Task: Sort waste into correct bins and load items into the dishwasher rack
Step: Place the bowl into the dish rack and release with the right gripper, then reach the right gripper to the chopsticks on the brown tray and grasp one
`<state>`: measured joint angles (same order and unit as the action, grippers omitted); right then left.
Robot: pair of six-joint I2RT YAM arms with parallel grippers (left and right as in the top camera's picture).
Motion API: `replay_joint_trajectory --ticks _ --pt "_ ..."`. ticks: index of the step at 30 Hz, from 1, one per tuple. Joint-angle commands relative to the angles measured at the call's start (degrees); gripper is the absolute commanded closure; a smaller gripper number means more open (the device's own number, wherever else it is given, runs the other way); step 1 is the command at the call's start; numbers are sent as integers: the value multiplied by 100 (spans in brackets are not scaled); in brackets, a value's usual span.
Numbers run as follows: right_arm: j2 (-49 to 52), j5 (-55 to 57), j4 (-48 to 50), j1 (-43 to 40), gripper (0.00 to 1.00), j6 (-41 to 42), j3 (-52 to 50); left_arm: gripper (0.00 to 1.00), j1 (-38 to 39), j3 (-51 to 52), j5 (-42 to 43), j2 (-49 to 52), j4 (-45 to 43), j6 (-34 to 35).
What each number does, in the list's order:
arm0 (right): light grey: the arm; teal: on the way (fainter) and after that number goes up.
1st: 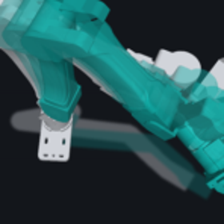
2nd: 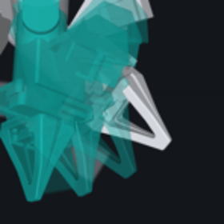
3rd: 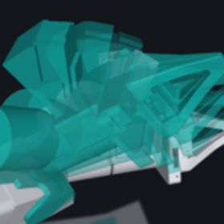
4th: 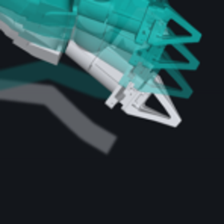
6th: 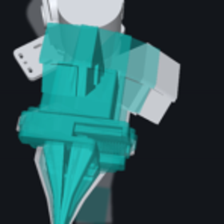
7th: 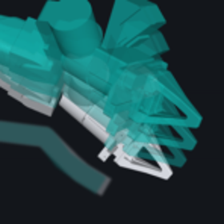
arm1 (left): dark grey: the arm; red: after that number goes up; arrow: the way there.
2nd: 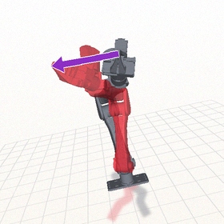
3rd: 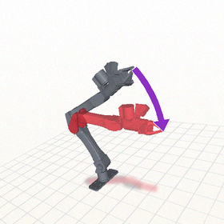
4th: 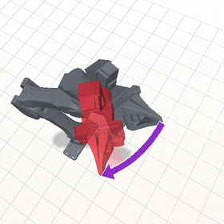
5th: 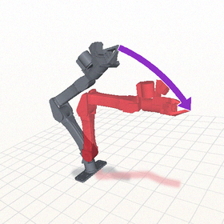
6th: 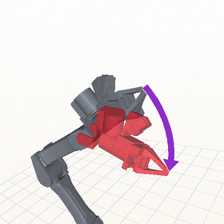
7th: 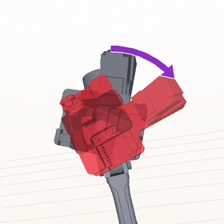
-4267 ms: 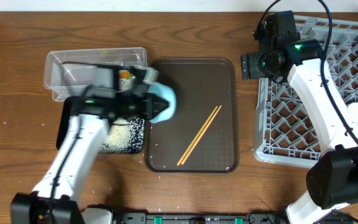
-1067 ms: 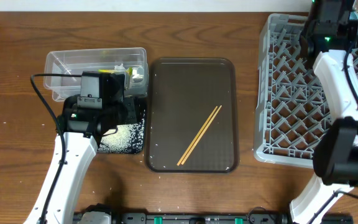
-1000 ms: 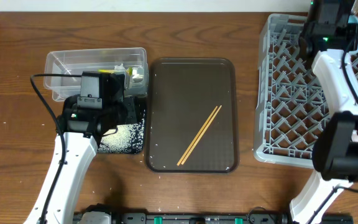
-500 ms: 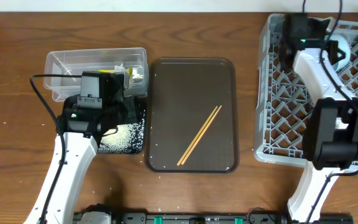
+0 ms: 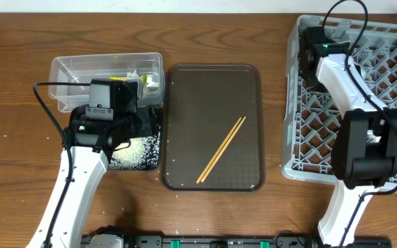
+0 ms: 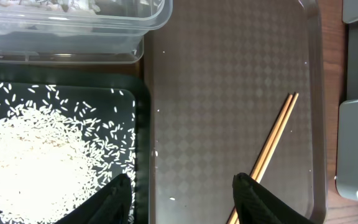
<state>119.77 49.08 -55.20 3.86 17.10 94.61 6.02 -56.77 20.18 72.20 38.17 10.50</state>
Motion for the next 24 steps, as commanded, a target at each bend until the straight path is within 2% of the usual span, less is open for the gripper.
replay_joint_trajectory --ticks 1,4,8,11,16,24 --pt "-848 -918 50 127 37 208 11 44 170 -83 -35 17 -4 -164" --pt "-1357 -2446 79 127 42 -66 11 44 411 -76 -37 122 17 -337" --pt "-1755 -5556 24 264 45 -820 11 44 520 -79 -234 243 76 -354" --pt "-1742 -6607 -105 667 45 -841 9 44 514 -79 -933 251 170 -170" --pt "-1506 -6579 -531 1663 44 -501 -83 44 514 -79 -1384 251 249 83" --pt "-1008 -5678 -728 2782 43 1060 -680 44 514 -79 -1386 251 251 79"
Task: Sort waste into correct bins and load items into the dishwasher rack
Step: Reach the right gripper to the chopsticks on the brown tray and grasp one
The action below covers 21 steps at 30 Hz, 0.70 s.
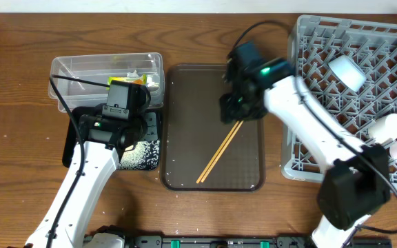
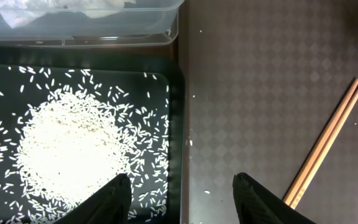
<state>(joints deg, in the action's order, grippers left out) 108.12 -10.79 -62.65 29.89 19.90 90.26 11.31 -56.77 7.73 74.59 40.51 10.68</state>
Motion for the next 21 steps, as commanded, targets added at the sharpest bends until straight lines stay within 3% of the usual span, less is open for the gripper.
replay_joint_trajectory --ticks 1,4,9,16,21 --pt "177 372 52 249 44 949 -374 44 -15 -79 -138 13 17 61" --pt "216 459 330 367 47 1261 -817 44 -15 -79 -138 13 17 61" --pt "216 461 1250 470 61 1598 -1674 44 -15 -79 -136 13 17 61" --pt "216 501 2337 494 64 1779 -2385 44 -15 -79 -136 13 17 63" --pt "216 706 2411 507 65 1871 -2481 44 -13 -79 -133 13 50 63"
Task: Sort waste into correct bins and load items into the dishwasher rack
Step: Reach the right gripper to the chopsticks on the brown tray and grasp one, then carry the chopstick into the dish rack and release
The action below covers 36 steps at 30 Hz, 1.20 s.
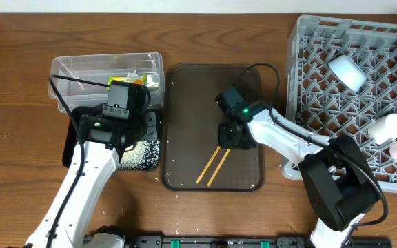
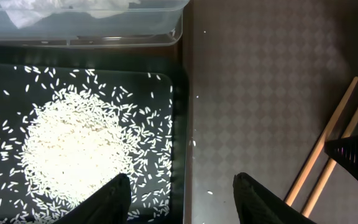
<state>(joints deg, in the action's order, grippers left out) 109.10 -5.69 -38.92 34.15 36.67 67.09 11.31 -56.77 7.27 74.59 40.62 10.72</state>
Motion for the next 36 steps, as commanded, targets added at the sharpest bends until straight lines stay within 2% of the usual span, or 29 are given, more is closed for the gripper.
replay_joint_trajectory --ticks 1,4,8,12,15,18,21,30,36 --pt "118 310 -9 81 66 232 -164 44 -13 -79 -87 13 46 59" --pt "118 684 -258 81 74 328 -164 44 -13 -79 -87 13 52 59" --pt "118 929 -439 68 80 358 -164 44 -13 -79 -90 13 50 59" --pt "118 977 -428 63 93 361 -164 44 -13 -79 -87 13 52 59" --pt "118 1047 -363 20 99 358 -164 44 -13 -79 -87 13 52 59" --pt "116 1040 -286 -166 99 339 -138 44 -13 -79 -87 13 50 59" --pt "107 1038 -269 -422 99 -13 7 44 -13 -79 -87 13 50 59" --pt "-481 1040 -1257 -1338 99 -1829 1504 44 -13 -79 -87 13 50 59" --pt "-796 1038 -1379 -2105 99 -2780 1967 44 -13 -79 -87 13 50 59"
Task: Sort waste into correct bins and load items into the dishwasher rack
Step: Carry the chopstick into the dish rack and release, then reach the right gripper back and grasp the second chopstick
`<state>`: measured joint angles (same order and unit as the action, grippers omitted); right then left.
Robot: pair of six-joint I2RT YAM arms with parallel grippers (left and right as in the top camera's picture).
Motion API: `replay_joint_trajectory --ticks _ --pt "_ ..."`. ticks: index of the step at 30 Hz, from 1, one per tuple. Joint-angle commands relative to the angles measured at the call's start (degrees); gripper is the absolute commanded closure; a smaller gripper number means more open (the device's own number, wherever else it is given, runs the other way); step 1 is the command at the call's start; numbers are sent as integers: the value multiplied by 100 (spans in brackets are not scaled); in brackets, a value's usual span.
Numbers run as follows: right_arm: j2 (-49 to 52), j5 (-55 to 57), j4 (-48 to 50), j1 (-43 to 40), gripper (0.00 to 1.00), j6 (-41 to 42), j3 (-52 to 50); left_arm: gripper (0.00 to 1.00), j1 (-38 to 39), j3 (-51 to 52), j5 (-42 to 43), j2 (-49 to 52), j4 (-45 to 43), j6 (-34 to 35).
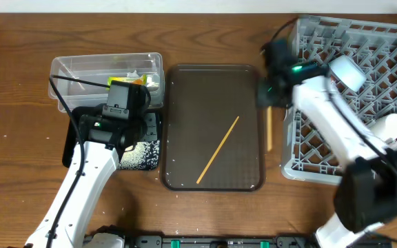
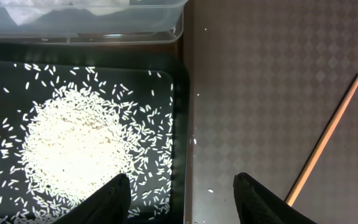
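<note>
One wooden chopstick point(image 1: 218, 149) lies slantwise on the brown tray point(image 1: 185, 103); it also shows at the right of the left wrist view as chopstick point(image 2: 325, 137). A second chopstick point(image 1: 269, 129) hangs upright between the tray's right edge and the grey dishwasher rack point(image 1: 322, 148), with my right gripper point(image 1: 269, 96) shut on its top end. My left gripper point(image 2: 182, 196) is open and holds nothing, straddling the border of the black rice tray point(image 2: 73, 137) and the brown tray.
A clear plastic bin point(image 1: 105, 69) with paper and wrappers stands behind the black rice tray point(image 1: 140, 155). In the rack are a white cup point(image 1: 347, 71) and another white item point(image 1: 390, 125). Bare wooden table point(image 1: 19, 138) lies to the left.
My right gripper was down on the two parted chopsticks in the tray's middle. It is now by the rack's left side, holding one chopstick. The other stays on the tray. The left arm is unmoved.
The chopsticks lay together on the tray while my right arm was over the rack's far corner. Then my right gripper was at their upper end, then on them mid-tray with the sticks apart. Now one hangs from it beside the rack. The left gripper stayed open over the rice tray's edge.
</note>
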<state>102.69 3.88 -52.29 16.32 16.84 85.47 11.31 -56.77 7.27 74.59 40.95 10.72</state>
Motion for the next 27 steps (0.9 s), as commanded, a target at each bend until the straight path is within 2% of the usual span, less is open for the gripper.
replay_joint_trajectory --ticks 1,8,15,17,18,19,20,22,27 --pt "-153 81 -42 -470 99 -951 125 44 -13 -79 -87 13 17 59" --pt "-76 -116 2 -1250 99 -1158 -256 44 -13 -79 -87 13 15 61" --pt "-35 -286 501 -1325 98 -1222 -791 44 -13 -79 -87 13 15 61" --pt "-37 -289 564 -1325 91 -1222 -789 44 -13 -79 -87 13 17 61" --pt "-48 -286 579 -1325 75 -1220 -767 44 -13 -79 -87 13 17 61" --pt "-59 -286 575 -1325 65 -1222 -717 44 -13 -79 -87 13 17 61" --pt "-72 -286 546 -1325 60 -1220 -654 44 -13 -79 -87 13 17 61" --pt "-136 -289 433 -1325 57 -1191 -433 44 -13 -79 -87 13 17 61" --pt "-452 -876 275 -1268 60 -999 136 44 -13 -79 -87 13 17 61"
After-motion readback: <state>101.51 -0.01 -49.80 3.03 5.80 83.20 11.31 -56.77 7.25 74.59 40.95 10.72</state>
